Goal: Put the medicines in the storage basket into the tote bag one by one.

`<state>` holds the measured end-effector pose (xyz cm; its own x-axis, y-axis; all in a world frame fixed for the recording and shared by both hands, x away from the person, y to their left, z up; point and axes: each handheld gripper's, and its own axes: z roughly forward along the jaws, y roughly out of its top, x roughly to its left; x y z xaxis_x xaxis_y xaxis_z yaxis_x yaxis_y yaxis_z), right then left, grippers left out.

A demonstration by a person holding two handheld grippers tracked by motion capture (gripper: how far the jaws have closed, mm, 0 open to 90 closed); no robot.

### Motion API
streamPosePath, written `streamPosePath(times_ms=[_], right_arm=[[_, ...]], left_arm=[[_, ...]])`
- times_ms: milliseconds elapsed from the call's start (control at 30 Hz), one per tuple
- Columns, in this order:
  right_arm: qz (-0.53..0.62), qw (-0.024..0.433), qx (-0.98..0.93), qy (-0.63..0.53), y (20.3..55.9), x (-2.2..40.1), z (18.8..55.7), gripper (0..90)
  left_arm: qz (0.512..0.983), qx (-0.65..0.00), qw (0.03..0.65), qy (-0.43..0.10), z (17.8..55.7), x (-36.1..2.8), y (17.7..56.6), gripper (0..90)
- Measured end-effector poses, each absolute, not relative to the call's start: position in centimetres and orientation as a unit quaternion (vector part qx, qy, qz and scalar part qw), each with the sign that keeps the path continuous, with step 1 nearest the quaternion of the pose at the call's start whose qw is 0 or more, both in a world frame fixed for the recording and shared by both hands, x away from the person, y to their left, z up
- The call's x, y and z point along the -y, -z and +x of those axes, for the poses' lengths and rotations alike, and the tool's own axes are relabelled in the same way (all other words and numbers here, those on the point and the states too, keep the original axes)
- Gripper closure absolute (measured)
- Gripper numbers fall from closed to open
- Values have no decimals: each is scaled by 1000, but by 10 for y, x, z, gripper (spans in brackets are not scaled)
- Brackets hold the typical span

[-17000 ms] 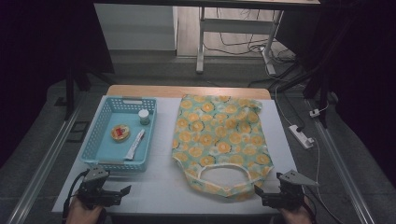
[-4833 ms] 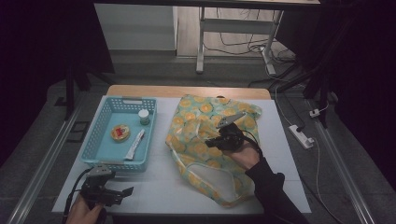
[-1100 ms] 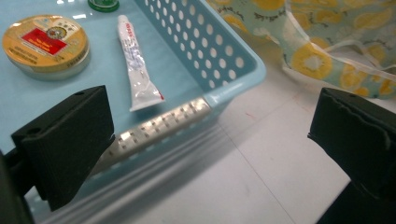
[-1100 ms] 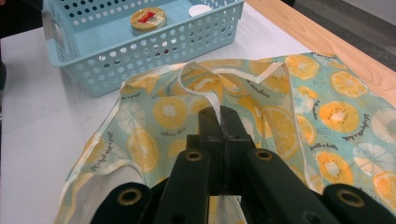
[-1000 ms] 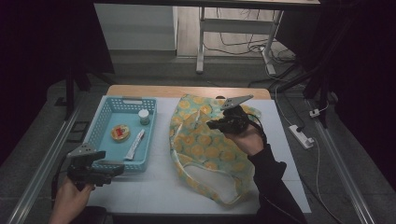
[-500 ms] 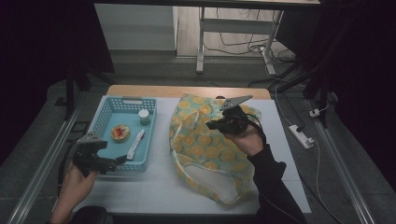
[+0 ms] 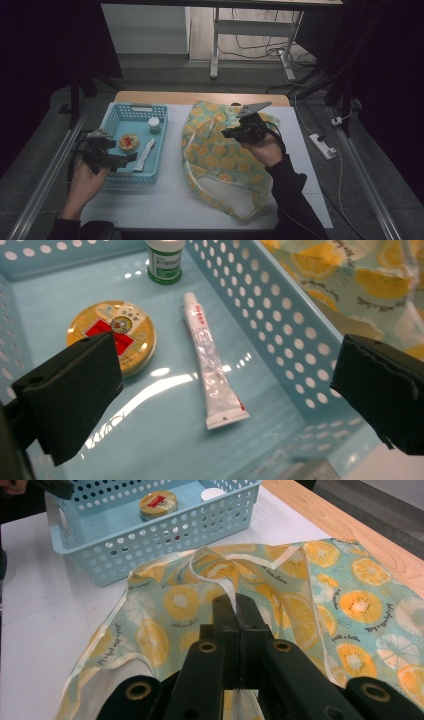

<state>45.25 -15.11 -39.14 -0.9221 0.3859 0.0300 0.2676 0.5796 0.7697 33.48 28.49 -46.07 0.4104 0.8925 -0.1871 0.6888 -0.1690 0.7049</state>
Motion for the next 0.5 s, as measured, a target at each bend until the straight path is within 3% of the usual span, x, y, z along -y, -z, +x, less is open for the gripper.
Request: streamPosePath(times_ms=[500], right_arm=[[186,75,-884,-423,392,152,453,892]], left_arm=[[762,-527,353,-131,369,-287,462,0]])
